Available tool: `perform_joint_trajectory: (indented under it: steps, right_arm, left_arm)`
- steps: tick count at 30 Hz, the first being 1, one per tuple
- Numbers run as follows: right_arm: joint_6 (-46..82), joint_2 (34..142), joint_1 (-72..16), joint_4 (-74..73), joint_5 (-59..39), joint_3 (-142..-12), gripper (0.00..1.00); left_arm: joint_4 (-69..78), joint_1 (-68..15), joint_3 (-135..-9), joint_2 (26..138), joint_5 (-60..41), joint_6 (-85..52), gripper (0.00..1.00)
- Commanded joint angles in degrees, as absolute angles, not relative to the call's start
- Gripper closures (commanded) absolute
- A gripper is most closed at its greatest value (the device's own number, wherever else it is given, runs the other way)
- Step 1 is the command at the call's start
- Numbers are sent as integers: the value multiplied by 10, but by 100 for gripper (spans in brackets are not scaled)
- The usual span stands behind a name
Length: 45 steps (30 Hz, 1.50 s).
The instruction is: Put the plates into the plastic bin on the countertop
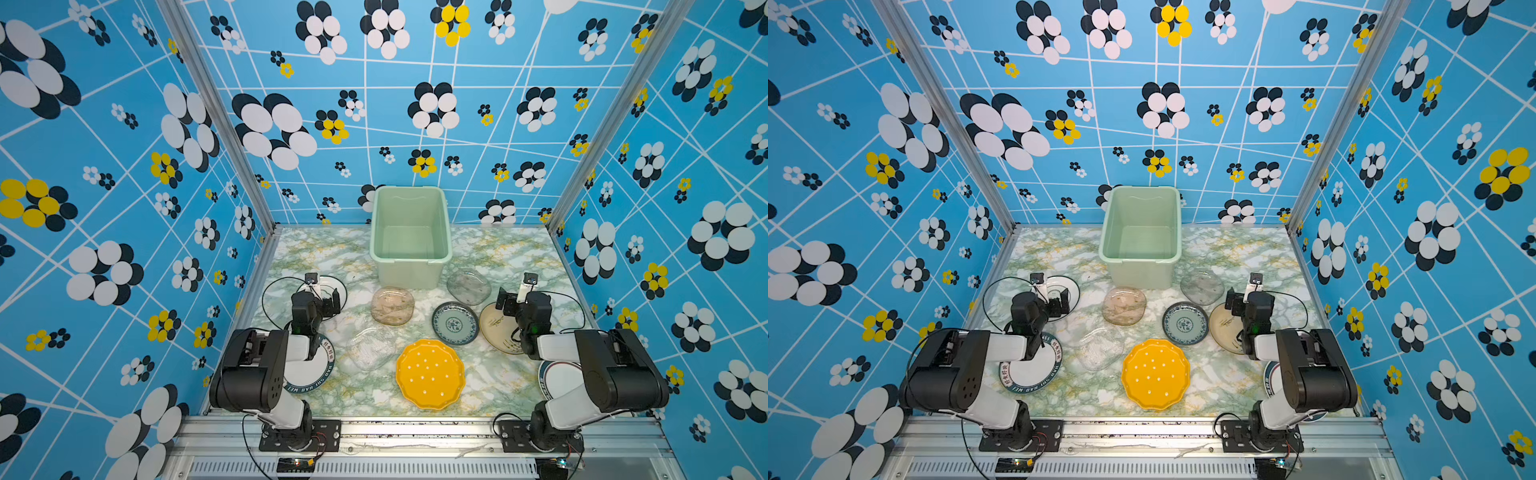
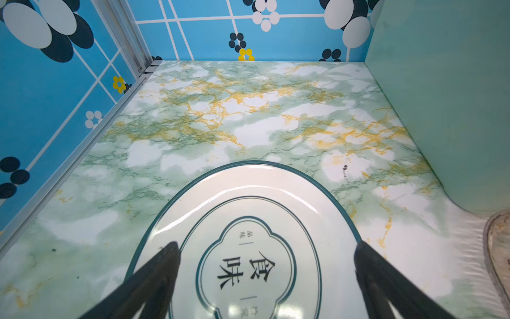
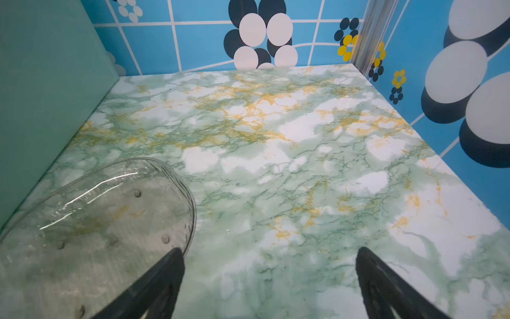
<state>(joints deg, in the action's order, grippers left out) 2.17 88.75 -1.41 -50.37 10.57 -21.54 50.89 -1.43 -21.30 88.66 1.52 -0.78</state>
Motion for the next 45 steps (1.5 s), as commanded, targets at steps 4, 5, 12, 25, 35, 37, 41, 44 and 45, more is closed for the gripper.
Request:
perform_joint_trajectory:
  steps: [4,5,12,25,35,37,41,44,45]
  right_arm:
    - [25,883,-11,-510,111,-221,1]
    - [25,882,-11,-511,112,-221,1]
    - [24,882,-11,-511,111,-221,1]
    - [25,883,-12,-512,112,-221,1]
    - [39,834,-12,-479,158,-220,1]
    - [44,784,-12,-414,162,-229,1]
    - [81,657,-12,-256,154,-254,1]
    - [140,562,-12,-99,140,-295,1]
    - [161,532,-12,-44,129,-312,1]
  left_arm:
    - [522,-17,-219,886,22,-1,1]
    - [523,-17,-219,886,22,-1,1]
    - [523,-17,-219,886,22,-1,1]
    - [522,-17,-220,886,21,-1,1]
    - [439,-25,-234,820,44,1,1]
    - [341,-29,-254,762,80,-27,1]
    - [114,-28,-315,652,97,-108,1]
    - [-25,-28,-360,576,71,-157,1]
    - [-75,-25,-375,552,70,-192,1]
